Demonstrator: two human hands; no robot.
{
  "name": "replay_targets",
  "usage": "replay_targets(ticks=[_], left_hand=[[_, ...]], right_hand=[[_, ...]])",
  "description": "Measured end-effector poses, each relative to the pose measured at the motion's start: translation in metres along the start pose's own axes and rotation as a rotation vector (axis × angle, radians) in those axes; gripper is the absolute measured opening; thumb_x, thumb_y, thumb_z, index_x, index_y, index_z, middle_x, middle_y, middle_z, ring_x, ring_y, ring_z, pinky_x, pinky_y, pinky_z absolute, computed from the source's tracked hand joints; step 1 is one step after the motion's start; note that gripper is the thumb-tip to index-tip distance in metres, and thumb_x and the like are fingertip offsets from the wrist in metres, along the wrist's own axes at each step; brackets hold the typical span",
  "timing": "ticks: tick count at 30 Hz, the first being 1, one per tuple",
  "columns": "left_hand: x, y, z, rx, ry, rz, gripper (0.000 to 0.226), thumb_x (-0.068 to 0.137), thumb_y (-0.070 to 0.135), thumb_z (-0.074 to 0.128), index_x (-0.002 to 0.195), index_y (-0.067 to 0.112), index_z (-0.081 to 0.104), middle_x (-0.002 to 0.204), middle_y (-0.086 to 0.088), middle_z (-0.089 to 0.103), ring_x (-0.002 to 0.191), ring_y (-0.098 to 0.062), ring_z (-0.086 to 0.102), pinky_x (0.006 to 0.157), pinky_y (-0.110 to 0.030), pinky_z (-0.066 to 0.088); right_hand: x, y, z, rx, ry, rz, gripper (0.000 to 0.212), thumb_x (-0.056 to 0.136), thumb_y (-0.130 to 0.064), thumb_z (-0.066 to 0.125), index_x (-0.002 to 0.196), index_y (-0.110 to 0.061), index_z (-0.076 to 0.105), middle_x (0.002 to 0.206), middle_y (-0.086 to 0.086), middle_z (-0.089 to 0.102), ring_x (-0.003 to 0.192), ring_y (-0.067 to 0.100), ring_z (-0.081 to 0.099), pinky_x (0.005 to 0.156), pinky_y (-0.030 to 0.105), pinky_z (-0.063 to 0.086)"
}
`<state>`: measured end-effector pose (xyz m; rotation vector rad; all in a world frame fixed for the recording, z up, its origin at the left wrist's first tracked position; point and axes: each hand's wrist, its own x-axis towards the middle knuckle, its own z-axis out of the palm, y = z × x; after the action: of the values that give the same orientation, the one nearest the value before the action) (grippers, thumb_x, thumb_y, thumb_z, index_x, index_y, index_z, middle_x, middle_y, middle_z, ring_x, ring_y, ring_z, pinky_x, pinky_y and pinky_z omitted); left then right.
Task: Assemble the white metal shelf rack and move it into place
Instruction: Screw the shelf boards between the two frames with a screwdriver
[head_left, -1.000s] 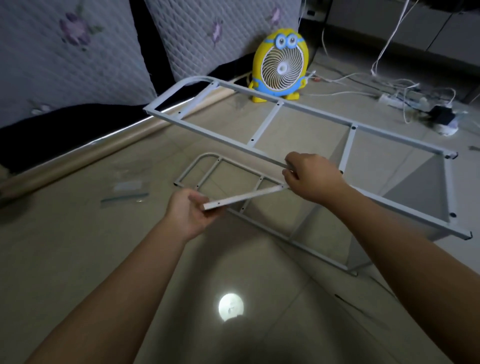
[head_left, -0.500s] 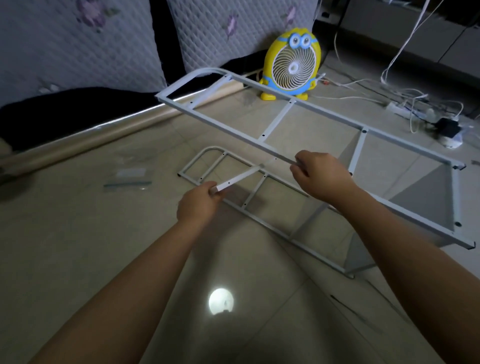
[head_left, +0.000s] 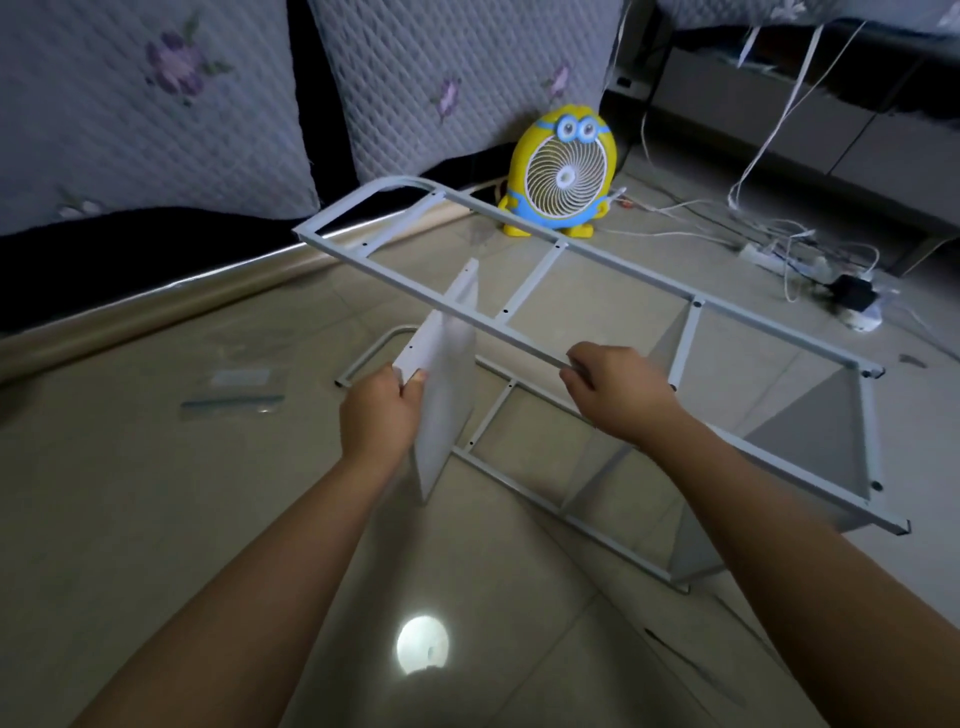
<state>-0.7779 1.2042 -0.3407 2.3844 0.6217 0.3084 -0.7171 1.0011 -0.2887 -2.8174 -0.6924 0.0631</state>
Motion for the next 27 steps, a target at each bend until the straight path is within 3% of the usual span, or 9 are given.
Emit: replay_targets(ticks=[3,7,12,17,21,27], left_hand=[[-0.002,0.008,0.011,0.021,-0.039,0.052,0.047,0.096,0.031,0.046,0.054,0.016,0.029,0.055,0.000,0.036,0.061,-0.023,0.041,0.050,-0.032,0.020],[0.002,0.019,0.022,-0.025,-0.033,0.069,0.048,0.095,0.030,0.047,0.054,0.015,0.028,0.052,0.001,0.034,0.062,-0.024,0.041,0.051,-0.033,0.016],[0.006,0.030,0.028,-0.043,-0.035,0.059,0.048,0.096,0.030,0.046,0.054,0.015,0.028,0.054,0.000,0.034,0.063,-0.024,0.041,0.055,-0.031,0.020],[0.008,0.028,0.031,-0.041,-0.011,0.063,0.049,0.095,0.028,0.048,0.053,0.012,0.027,0.052,-0.002,0.033,0.061,-0.025,0.040,0.052,-0.033,0.019],[0.010,0.031,0.033,-0.065,-0.001,0.054,0.049,0.095,0.027,0.048,0.053,0.013,0.028,0.053,-0.003,0.036,0.063,-0.025,0.041,0.056,-0.030,0.024],[0.012,0.035,0.038,-0.095,-0.007,0.034,0.047,0.095,0.027,0.049,0.055,0.012,0.030,0.056,-0.004,0.038,0.066,-0.026,0.044,0.059,-0.029,0.028]], right_hand=[[0.000,0.000,-0.001,0.018,-0.028,0.016,0.022,0.096,-0.025,0.041,0.079,-0.012,0.045,0.071,0.003,0.047,0.067,0.019,0.047,0.059,0.025,0.034],[0.000,0.000,-0.005,0.032,-0.068,0.020,0.021,0.097,-0.026,0.039,0.080,-0.015,0.043,0.064,-0.003,0.041,0.066,0.017,0.045,0.053,0.021,0.029],[0.001,0.000,-0.007,0.038,-0.081,0.014,0.021,0.097,-0.024,0.038,0.081,-0.012,0.043,0.075,0.005,0.047,0.071,0.021,0.046,0.063,0.025,0.033],[0.002,0.000,-0.004,0.037,-0.068,0.001,0.020,0.097,-0.025,0.037,0.083,-0.013,0.044,0.077,0.005,0.048,0.071,0.020,0.047,0.059,0.025,0.034],[0.006,0.000,-0.004,0.046,-0.088,-0.002,0.021,0.097,-0.025,0.037,0.087,-0.010,0.048,0.078,0.006,0.047,0.073,0.021,0.046,0.065,0.028,0.037],[0.009,0.000,-0.004,0.080,-0.109,0.015,0.022,0.098,-0.026,0.036,0.082,-0.011,0.041,0.080,0.007,0.044,0.075,0.020,0.041,0.066,0.028,0.031]])
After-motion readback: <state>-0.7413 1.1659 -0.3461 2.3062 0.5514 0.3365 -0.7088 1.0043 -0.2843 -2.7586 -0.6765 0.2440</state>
